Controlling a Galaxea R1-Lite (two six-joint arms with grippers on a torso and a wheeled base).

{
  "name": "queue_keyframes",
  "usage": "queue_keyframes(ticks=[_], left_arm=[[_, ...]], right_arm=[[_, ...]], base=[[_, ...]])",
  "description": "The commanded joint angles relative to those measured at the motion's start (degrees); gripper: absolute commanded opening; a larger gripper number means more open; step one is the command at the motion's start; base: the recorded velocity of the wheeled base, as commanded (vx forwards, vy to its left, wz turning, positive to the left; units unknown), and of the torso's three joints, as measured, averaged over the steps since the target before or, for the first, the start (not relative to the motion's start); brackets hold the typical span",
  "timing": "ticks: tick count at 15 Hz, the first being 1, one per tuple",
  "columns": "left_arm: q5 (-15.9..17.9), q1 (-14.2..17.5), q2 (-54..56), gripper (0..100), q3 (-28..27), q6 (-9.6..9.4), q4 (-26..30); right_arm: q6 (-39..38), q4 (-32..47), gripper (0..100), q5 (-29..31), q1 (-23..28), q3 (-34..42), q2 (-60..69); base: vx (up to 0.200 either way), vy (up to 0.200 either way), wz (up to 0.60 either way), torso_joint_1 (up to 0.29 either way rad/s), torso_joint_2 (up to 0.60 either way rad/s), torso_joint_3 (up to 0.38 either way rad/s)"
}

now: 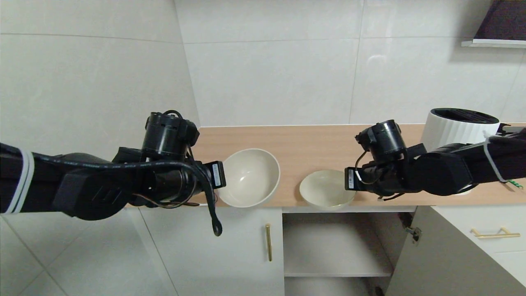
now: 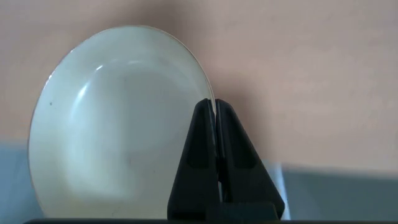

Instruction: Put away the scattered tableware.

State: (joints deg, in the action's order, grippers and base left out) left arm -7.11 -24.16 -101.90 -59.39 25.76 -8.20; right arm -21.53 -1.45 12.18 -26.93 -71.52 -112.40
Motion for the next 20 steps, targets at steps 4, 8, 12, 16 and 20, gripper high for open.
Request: queue_keyframes(ticks=[4, 8, 12, 16, 20], left_arm=[[1.3, -1.2, 5.2, 0, 12.0, -3.96, -11.1], [1.3, -1.5, 4.2, 0, 12.0, -3.96, -11.3], [1.3, -1.5, 3.7, 0, 11.8, -3.87, -11.3], [1.2, -1.5, 2.8, 0, 11.8, -3.79, -11.4], [0.8, -1.5, 2.8, 0, 11.8, -3.96, -11.3]], right_arm=[[0.1, 7.5, 0, -2.4, -1.8, 3.1, 11.6], [0.1, 11.0, 0, -4.6, -1.9, 3.1, 13.4], [0.1, 10.8, 0, -4.6, -1.9, 3.2, 12.9], [0.1, 10.8, 0, -4.6, -1.9, 3.3, 12.9], [0.1, 10.7, 0, -4.6, -1.9, 3.5, 12.9]], base=[[0.0, 0.0, 0.0, 0.0, 0.0, 0.0], [0.0, 0.0, 0.0, 0.0, 0.0, 0.0], [-0.05, 0.0, 0.0, 0.002, 0.0, 0.001], [-0.2, 0.0, 0.0, 0.006, 0.0, 0.0], [-0.05, 0.0, 0.0, -0.001, 0.0, 0.001]])
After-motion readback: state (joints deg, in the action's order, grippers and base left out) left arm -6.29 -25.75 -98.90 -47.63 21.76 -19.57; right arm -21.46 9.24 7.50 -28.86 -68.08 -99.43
